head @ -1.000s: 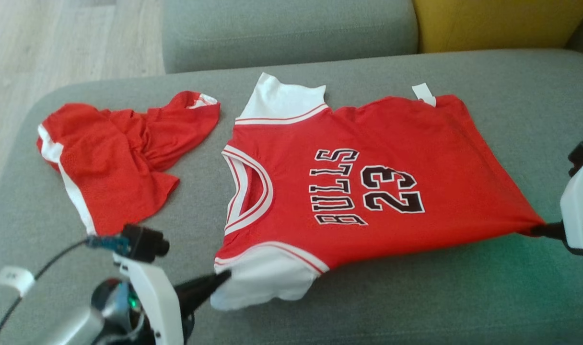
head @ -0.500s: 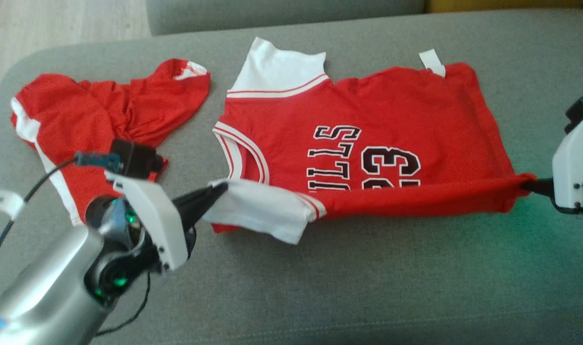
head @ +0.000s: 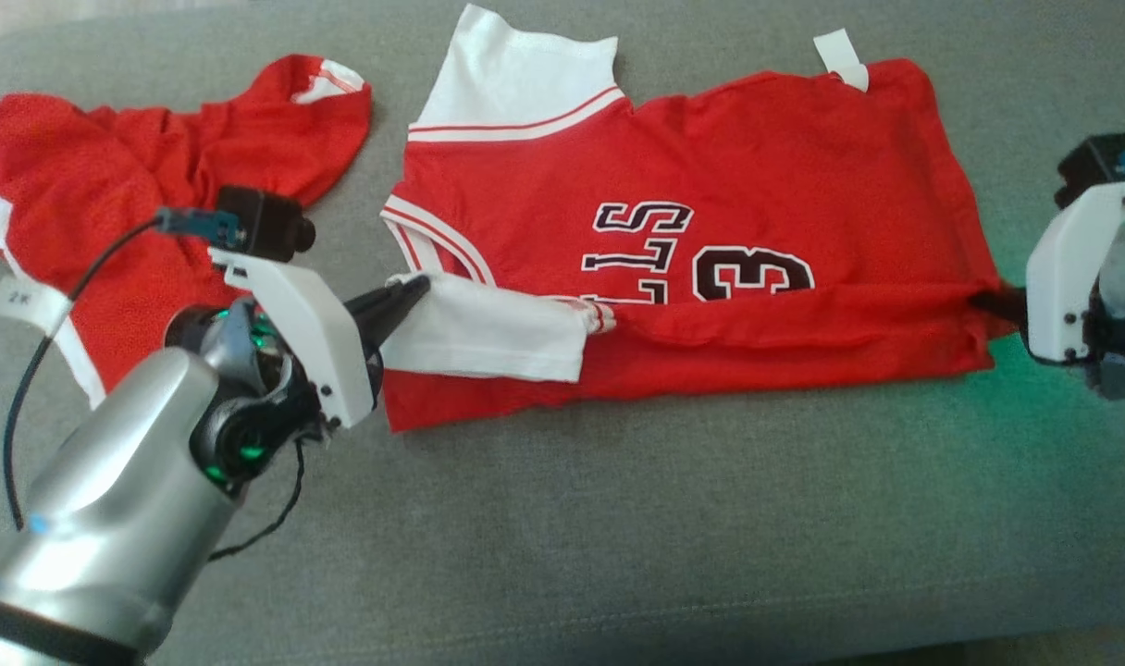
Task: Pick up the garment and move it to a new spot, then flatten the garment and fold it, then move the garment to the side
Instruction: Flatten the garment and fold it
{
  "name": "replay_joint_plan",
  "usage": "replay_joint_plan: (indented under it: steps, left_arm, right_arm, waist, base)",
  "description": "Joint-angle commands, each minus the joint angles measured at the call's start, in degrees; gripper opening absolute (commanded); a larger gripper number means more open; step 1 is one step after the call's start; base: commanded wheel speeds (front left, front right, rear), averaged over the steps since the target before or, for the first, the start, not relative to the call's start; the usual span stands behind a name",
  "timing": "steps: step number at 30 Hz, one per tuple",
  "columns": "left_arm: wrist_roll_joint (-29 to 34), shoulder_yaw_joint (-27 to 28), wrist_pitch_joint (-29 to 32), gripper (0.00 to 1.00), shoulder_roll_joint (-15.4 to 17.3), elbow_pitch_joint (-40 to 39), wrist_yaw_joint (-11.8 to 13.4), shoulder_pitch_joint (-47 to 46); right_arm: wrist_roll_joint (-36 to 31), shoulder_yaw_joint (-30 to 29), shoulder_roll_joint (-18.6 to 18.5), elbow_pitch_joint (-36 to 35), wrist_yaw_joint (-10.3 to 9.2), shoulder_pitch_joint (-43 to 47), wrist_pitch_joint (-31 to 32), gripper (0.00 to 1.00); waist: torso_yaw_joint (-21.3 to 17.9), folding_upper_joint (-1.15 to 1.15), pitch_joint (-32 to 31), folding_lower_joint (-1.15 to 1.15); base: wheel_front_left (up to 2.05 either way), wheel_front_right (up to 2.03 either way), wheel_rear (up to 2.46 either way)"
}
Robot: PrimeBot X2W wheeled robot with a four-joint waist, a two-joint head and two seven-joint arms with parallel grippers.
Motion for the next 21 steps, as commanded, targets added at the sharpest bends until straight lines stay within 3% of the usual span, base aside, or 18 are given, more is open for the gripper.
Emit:
replay_joint_plan:
  steps: [1,6,7,8,9,14,21]
  left_arm:
    - [0.76,2.17,-0.88,0.0,1.37,-0.6,-0.35,-3.93]
    - [1.81,1.31,-2.46,0.0,0.15,3.37,-1.06,-5.92]
    - [1.89,1.18,-2.78,0.27,-0.06,4.09,-1.16,-6.07]
    - [2.05,1.01,-3.1,0.94,-0.22,4.77,-1.24,-6.18]
    - [2.2,0.79,-3.36,1.0,-0.39,5.42,-1.31,-6.23]
    - [3.6,1.01,-7.56,1.0,-1.42,7.87,-1.16,-6.48]
    - [3.18,5.75,-18.44,1.0,-3.49,9.48,1.68,-5.44]
  right_arm:
    - [-0.44,-0.55,-0.88,-1.17,-0.05,-1.17,-1.01,0.0]
    - [-0.66,0.31,-0.2,-0.78,-0.05,-1.65,-2.83,0.0]
    - [-0.7,0.56,-0.12,-0.65,-0.05,-1.65,-3.1,0.0]
    - [-0.83,0.81,-0.08,-0.51,-0.05,-1.67,-3.46,0.17]
    - [-1.24,1.01,-0.09,-0.34,-0.05,-1.74,-4.29,1.0]
    - [-1.96,0.14,0.4,1.91,-0.05,-1.84,-9.54,1.0]
    - [-1.14,-3.93,2.28,1.39,-0.05,-0.73,-24.93,1.0]
  waist:
    - [-0.21,0.0,0.67,0.0]
    - [-0.61,0.0,1.61,0.0]
    - [-0.69,0.0,1.71,0.0]
    - [-0.75,0.0,1.78,0.0]
    - [-0.8,0.0,1.81,0.0]
    - [-0.57,0.0,1.27,0.0]
    - [0.15,0.0,-1.42,0.0]
  base:
    - [0.0,0.0,0.0]
    - [0.0,0.0,0.0]
    - [0.0,0.0,0.0]
    - [0.0,0.0,0.0]
    - [0.0,0.0,0.0]
    - [0.0,0.0,0.0]
    - [0.0,0.0,0.0]
